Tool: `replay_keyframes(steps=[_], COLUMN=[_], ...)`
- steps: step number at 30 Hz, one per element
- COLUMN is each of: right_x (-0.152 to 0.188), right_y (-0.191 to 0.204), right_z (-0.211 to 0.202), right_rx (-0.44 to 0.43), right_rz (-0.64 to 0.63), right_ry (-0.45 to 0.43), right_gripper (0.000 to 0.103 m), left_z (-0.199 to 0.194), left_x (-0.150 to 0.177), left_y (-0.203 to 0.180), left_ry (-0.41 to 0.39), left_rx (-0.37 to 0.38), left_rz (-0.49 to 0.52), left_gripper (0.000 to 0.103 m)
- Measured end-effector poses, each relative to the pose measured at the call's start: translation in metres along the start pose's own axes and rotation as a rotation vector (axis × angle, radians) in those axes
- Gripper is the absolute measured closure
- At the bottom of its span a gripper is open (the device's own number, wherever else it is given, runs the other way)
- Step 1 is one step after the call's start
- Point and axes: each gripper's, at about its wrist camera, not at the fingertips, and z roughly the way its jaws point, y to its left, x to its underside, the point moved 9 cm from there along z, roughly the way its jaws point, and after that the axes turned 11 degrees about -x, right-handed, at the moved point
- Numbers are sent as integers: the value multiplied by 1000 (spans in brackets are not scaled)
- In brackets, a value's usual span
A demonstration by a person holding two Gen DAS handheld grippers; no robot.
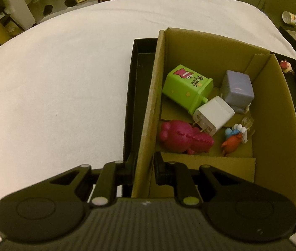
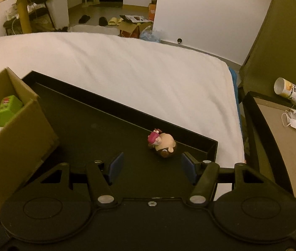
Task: Organize rigid objects
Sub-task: 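Move the right gripper to the pink-and-tan figurine and close on it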
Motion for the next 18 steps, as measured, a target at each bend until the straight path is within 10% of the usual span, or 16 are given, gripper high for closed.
replay_keyframes(steps=[18], right_x=[1], right_y=[-7], right_z=[44], right_rx=[115], right_rz=[-20], right_ry=[18], right_gripper=[46], left_z=[1], left_x=[1], left_y=[3], left_ry=[3], left_rx=[12], left_rz=[-7], left_gripper=[88])
